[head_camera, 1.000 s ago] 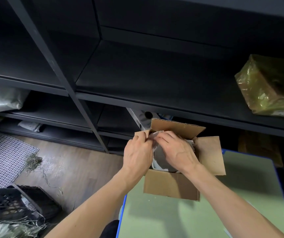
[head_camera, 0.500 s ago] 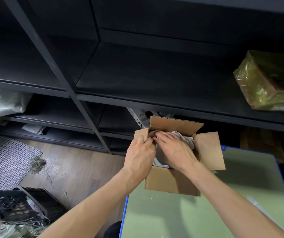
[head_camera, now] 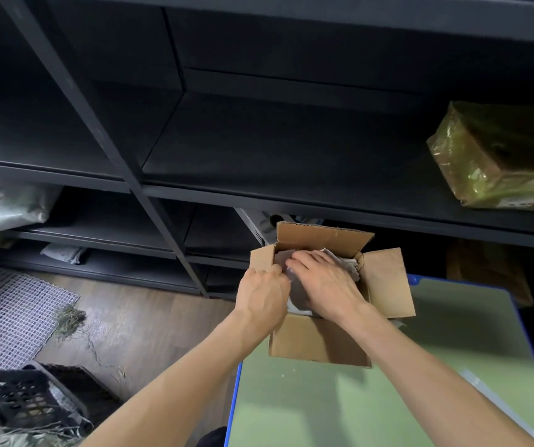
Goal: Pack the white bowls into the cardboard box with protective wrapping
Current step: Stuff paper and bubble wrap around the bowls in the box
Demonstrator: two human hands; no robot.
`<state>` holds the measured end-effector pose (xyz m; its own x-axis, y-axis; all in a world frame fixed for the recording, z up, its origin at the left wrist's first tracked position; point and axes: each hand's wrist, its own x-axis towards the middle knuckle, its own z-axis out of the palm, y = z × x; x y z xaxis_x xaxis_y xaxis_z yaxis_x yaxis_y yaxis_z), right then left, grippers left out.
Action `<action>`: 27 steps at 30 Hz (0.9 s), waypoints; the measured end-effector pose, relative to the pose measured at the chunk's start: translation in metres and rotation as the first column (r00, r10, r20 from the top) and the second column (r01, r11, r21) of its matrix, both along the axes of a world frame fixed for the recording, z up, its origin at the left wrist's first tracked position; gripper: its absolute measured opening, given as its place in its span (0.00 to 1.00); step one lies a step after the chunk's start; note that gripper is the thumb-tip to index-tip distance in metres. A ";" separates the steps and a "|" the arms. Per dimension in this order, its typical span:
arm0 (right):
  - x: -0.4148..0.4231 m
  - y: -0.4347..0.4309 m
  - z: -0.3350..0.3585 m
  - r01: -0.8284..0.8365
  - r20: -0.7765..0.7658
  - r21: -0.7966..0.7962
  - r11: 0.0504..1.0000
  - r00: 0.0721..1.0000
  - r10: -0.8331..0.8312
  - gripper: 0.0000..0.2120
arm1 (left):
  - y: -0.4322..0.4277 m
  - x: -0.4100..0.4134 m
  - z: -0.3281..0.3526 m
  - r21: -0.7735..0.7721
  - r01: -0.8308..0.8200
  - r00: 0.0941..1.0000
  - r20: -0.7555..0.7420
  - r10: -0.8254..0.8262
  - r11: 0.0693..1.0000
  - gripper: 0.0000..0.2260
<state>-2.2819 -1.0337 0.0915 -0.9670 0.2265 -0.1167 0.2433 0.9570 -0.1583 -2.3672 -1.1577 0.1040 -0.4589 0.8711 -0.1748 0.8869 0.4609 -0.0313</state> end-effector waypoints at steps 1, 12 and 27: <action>0.000 -0.001 0.001 -0.002 -0.002 0.012 1.000 1.000 0.002 0.34 | 0.002 -0.001 0.001 -0.008 0.005 1.000 0.006 -0.005 1.000 0.17; 0.030 0.012 0.001 0.004 -0.108 0.018 1.000 0.994 -0.002 0.28 | -0.031 0.010 -0.023 0.344 -0.014 0.995 0.101 -0.022 0.939 0.12; 0.163 0.019 0.018 0.145 -0.362 -0.080 0.986 0.918 -0.165 0.10 | -0.005 0.113 -0.013 0.564 0.030 0.963 0.204 -0.175 0.825 0.10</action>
